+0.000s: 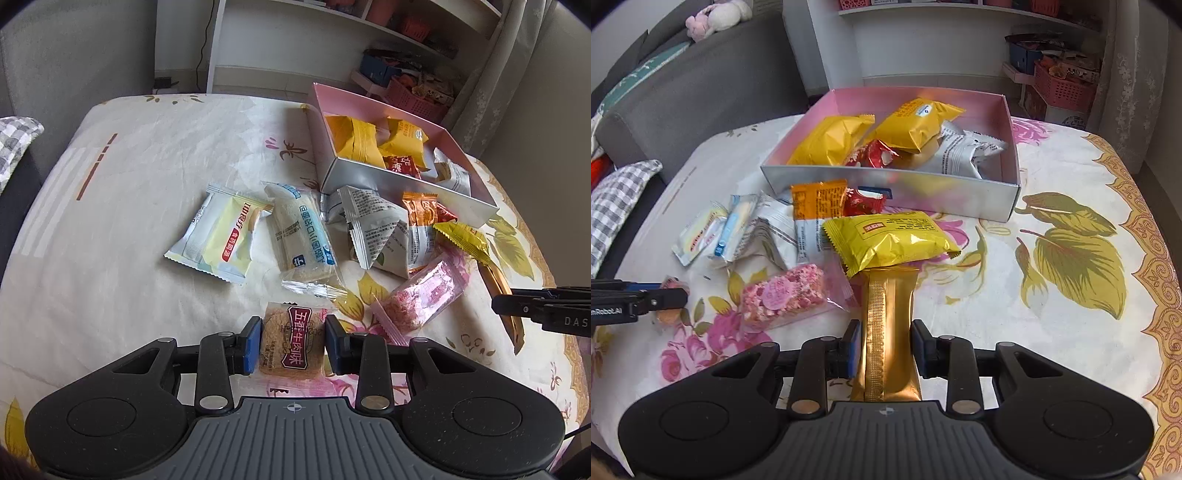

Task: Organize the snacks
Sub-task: 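Carry the gold bar and biscuit pack over the pink box with both tools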

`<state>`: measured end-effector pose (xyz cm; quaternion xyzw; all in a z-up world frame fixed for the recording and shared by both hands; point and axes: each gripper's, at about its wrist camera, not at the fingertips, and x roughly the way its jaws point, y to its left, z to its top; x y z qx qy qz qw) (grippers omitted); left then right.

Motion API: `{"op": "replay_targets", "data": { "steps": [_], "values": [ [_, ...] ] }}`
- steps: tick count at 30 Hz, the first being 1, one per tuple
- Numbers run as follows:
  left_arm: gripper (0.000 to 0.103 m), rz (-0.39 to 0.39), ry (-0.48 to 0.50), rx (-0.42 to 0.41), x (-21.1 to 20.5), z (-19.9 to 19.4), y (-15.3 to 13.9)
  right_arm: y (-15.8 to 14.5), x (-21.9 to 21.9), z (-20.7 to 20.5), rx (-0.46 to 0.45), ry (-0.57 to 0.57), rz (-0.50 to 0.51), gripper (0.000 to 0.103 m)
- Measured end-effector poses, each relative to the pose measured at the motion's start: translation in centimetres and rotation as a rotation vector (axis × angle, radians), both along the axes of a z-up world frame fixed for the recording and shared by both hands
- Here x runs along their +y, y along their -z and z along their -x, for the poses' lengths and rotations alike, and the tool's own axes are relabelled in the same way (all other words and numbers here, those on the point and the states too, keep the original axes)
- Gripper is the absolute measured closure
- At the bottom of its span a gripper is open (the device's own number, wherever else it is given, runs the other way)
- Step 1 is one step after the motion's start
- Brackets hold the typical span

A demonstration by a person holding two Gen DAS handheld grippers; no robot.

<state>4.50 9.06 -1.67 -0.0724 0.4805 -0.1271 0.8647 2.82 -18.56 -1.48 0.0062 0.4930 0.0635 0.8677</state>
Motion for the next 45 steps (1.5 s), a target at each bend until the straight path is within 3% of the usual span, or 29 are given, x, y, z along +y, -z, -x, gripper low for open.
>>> {"op": "replay_targets", "data": {
  "steps": [11, 19, 26, 32, 45],
  "values": [
    [0.07, 0.017, 0.028, -0.045, -0.8, 0.2, -1.6, -2.9, 0.6, 0.9, -0.03, -0.041, -0.203, 0.083],
    [0.07, 0.037, 0.019, -0.062, -1.7, -0.9, -2.4, -4.3, 0.8, 0.6, -0.069, -0.047, -0.25, 0.083],
    [0.07, 0.074, -0.002, -0.104, -3.5, -3.1, -3.4, -4.6, -0.7, -2.4, -0.115, 0.046, -0.223, 0.083],
    [0.07, 0.061, 0.01, -0.137, -6.4, -6.1, -4.4, -4.5, -2.5, -5.7, -0.196, 0.138, -0.223, 0.083],
    [0.07, 0.017, 0.09, -0.174, -13.2, -14.8, -2.4, -1.4, -5.2, -10.5, -0.28, 0.285, -0.421, 0.082]
  ]
}}
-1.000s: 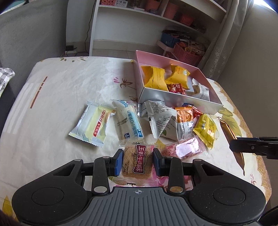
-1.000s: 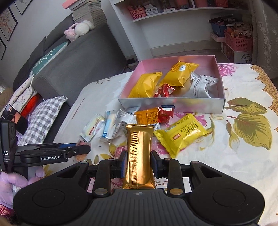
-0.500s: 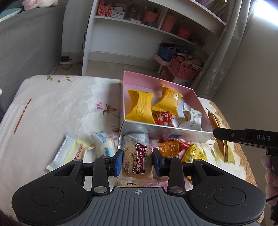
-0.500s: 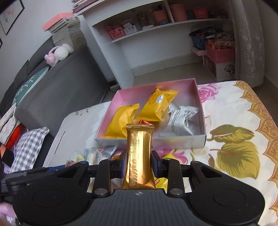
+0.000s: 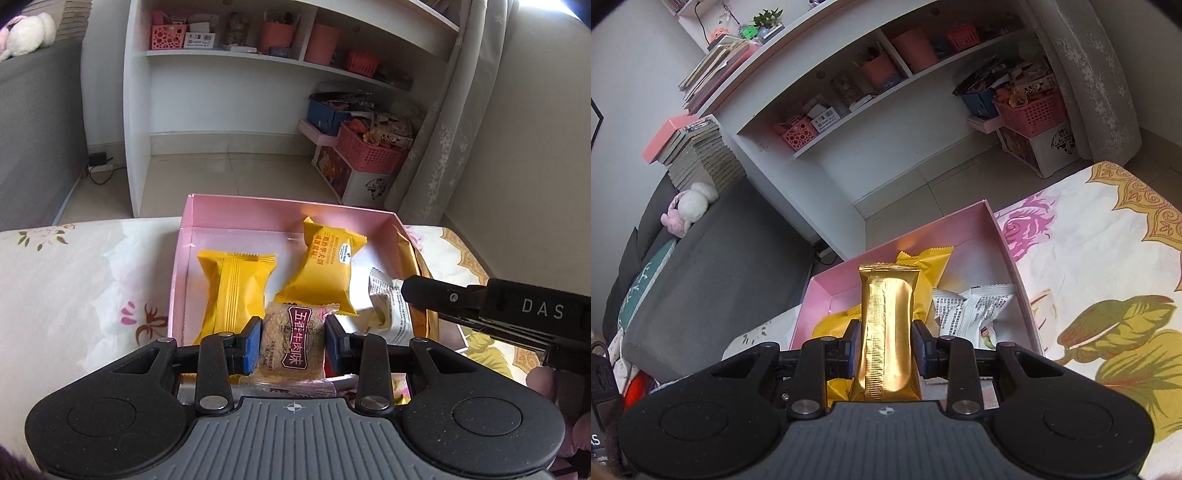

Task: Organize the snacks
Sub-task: 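Carry the gold bar and biscuit pack over the pink box with both tools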

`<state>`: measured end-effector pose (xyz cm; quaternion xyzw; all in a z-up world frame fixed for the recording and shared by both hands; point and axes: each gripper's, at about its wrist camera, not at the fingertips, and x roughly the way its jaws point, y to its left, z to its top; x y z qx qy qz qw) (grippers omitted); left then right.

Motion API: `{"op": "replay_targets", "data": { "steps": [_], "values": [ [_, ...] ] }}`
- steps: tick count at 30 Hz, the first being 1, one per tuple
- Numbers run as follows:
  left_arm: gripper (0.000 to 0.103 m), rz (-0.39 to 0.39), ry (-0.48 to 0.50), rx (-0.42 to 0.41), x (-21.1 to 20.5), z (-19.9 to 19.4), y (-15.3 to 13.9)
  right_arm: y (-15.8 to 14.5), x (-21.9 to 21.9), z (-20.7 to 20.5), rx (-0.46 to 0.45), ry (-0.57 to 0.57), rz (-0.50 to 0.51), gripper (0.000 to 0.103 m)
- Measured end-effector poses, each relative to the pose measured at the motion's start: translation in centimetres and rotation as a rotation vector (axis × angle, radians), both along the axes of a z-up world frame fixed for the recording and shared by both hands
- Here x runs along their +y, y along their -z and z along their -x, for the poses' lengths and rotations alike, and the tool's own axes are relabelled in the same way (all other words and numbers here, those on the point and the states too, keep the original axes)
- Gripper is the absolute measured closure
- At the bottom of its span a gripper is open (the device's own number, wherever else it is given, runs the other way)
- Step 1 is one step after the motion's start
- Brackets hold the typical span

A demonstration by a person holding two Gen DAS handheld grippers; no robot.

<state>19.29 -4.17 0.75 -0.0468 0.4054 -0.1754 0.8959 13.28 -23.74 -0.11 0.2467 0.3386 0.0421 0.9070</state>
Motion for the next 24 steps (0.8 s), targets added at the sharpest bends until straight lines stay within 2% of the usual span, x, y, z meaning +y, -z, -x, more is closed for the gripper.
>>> {"op": "replay_targets", "data": {
  "steps": [6, 13, 15, 17, 18, 19, 21, 24],
  "values": [
    [0.07, -0.019, -0.009, 0.019, -0.8, -2.2, 1.8, 1.5, -0.4, -0.9, 0.014, 0.027, 0.023, 0.082],
    [0.07, -0.011, -0.026, -0.008, -1.0, -3.5, 2.2, 2.4, -0.9, -1.5, 0.022, 0.055, 0.014, 0.082],
    [0.069, -0.01, -0.017, -0.024, -1.0, -3.4, 2.2, 2.5, -0.9, -1.5, 0.019, 0.051, 0.015, 0.079],
    [0.063, 0.01, -0.013, -0.03, -0.8, -3.2, 2.1, 2.3, -0.8, -1.4, 0.012, 0.051, 0.019, 0.076],
    [0.06, 0.023, -0.01, -0.026, -0.6, -3.1, 2.1, 2.2, -0.8, -1.4, 0.009, 0.054, 0.022, 0.07],
    [0.052, 0.043, -0.002, -0.02, -0.4, -3.0, 2.0, 2.1, -0.8, -1.3, 0.006, 0.057, 0.021, 0.059],
    [0.046, 0.061, 0.006, -0.018, 0.0, -2.5, 1.8, 1.9, -0.9, -1.1, -0.001, 0.06, 0.015, 0.051],
    [0.033, 0.05, 0.01, -0.031, 0.1, -1.5, 1.1, 1.7, -1.0, -0.9, 0.003, 0.064, 0.016, 0.049]
  ]
}}
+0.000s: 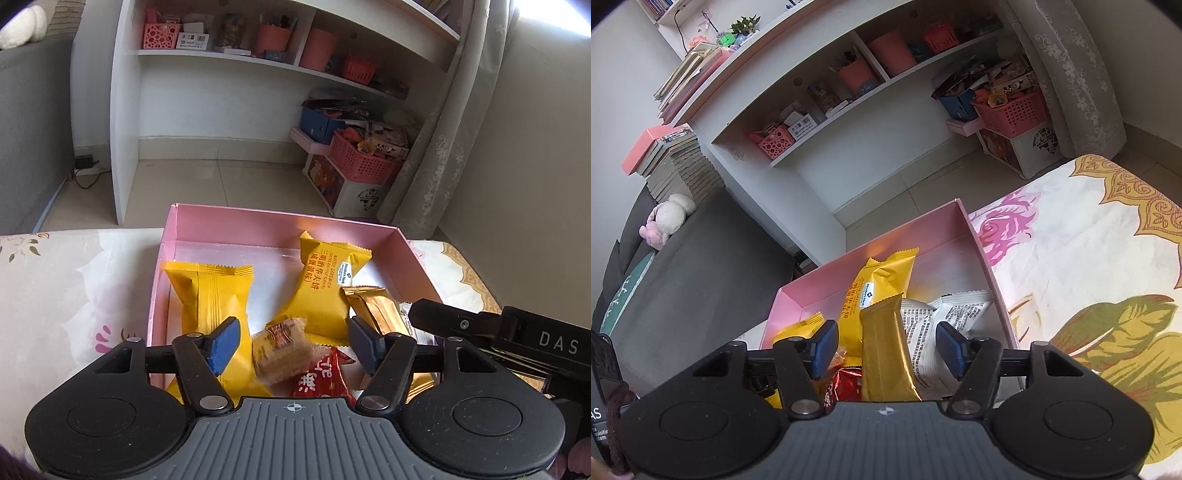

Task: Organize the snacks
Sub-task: 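Carry the gold bar and biscuit pack over the pink box with both tools, then open both tools to drop the gold bar and biscuit pack into the box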

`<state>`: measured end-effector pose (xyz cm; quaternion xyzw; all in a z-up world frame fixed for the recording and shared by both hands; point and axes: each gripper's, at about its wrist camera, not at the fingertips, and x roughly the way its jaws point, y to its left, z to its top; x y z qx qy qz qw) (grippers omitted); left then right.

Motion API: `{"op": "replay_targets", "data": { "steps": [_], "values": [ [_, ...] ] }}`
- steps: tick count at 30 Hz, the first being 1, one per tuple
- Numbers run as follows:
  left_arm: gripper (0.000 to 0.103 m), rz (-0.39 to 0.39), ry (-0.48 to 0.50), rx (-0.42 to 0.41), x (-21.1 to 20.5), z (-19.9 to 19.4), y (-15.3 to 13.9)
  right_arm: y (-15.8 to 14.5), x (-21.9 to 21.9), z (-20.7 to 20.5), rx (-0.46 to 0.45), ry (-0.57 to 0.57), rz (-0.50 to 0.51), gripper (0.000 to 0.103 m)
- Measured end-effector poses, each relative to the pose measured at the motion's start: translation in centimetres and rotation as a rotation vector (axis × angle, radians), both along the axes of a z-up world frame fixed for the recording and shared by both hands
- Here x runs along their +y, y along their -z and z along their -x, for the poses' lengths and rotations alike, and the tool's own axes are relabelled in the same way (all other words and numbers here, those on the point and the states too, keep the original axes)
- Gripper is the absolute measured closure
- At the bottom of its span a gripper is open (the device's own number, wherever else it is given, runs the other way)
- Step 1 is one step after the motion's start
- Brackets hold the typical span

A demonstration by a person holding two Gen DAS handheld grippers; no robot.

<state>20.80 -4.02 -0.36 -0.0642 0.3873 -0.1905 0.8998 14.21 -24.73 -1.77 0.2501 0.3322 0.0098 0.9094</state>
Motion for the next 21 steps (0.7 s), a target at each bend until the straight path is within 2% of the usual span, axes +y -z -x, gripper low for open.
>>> {"op": "replay_targets", "data": {
  "steps": [1, 4, 7, 16, 21],
  "values": [
    [0.027, -0.005, -0.005, -0.003, 0.1, 0.4, -0.2, -0.1, 0.0, 0.1, 0.001, 0.0, 0.0, 0.047],
    [0.025, -0.009, -0.007, -0.008, 0.4, 1.6, -0.9, -0.7, 0.2, 0.5, 0.001, -0.001, 0.008, 0.041],
    [0.018, -0.006, -0.006, -0.014, 1.0, 3.1, -1.5, -1.4, 0.4, 1.1, -0.004, -0.013, 0.024, 0.033],
    [0.01, -0.036, -0.028, -0.008, 3.2, 7.1, -2.7, -2.8, 1.3, 3.1, 0.026, -0.027, 0.082, 0.018],
    [0.009, -0.087, -0.054, 0.044, 4.8, 9.0, -2.7, -3.4, 2.0, 4.6, 0.045, -0.056, 0.125, 0.013]
  ]
}}
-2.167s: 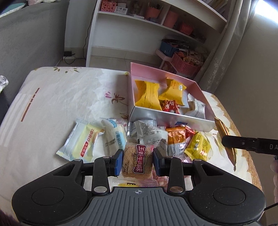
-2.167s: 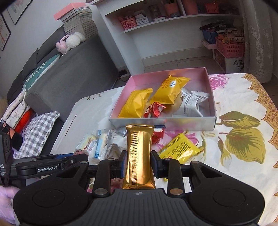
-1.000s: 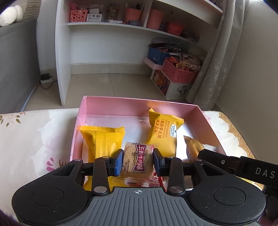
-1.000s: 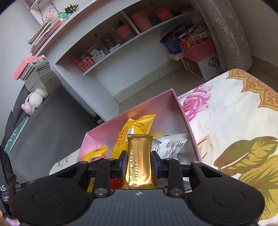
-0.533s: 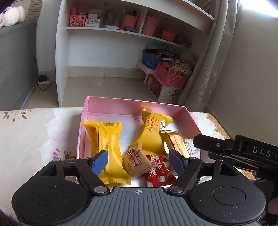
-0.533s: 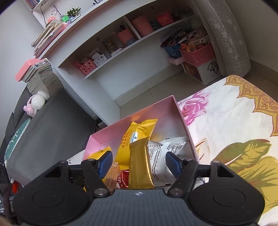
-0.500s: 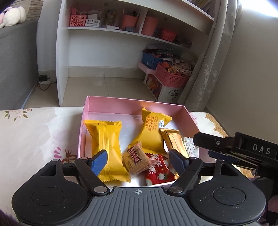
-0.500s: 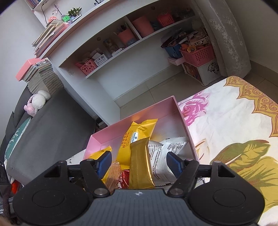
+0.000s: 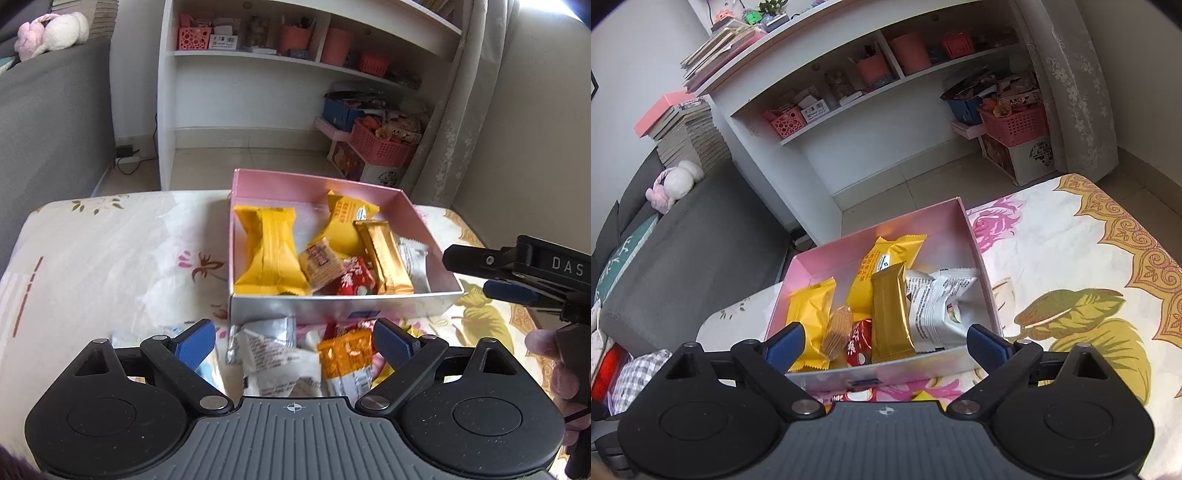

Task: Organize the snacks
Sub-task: 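Open both tools to drop the gold bar and biscuit pack into the box, then grasp the yellow printed bag with the right tool while the left grasps the white milk-bread pack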

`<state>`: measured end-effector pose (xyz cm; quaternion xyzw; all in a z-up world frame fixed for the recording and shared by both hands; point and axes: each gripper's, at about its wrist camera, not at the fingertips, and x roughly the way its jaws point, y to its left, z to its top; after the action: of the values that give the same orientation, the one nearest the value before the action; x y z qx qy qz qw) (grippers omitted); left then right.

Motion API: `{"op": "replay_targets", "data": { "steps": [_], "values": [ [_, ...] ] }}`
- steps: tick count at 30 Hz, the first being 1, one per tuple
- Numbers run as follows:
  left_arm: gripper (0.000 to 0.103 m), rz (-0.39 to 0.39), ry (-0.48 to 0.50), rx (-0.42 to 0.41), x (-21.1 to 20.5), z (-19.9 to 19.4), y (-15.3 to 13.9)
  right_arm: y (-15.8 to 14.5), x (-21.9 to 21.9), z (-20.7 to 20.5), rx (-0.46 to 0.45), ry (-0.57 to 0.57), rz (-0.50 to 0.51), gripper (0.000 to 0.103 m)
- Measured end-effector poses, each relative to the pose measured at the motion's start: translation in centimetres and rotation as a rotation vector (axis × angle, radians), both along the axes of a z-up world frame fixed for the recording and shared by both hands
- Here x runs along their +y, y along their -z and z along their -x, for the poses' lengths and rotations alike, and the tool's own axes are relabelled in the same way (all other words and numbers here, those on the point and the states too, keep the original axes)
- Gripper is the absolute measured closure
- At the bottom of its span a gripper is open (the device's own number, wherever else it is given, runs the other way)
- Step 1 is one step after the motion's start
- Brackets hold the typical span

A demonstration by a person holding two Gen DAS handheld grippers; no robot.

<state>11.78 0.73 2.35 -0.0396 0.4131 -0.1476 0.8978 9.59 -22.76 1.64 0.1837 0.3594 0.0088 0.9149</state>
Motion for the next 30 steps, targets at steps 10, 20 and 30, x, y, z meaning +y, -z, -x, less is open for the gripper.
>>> {"op": "replay_targets", "data": {
  "steps": [10, 20, 30],
  "values": [
    [0.005, 0.003, -0.055, -0.001, 3.9, 3.0, 2.2, 0.7, 1.2, 2.7, 0.029, -0.055, 0.151, 0.009],
    [0.005, 0.015, -0.156, 0.022, 7.6, 3.3, 4.8, 3.2, 0.4, 3.9, 0.08, -0.044, 0.16, 0.009],
    [0.007, 0.041, -0.144, 0.029, 7.4, 2.5, 6.0, 6.1, 1.1, 2.2, 0.159, -0.033, 0.147, 0.009]
  ]
}}
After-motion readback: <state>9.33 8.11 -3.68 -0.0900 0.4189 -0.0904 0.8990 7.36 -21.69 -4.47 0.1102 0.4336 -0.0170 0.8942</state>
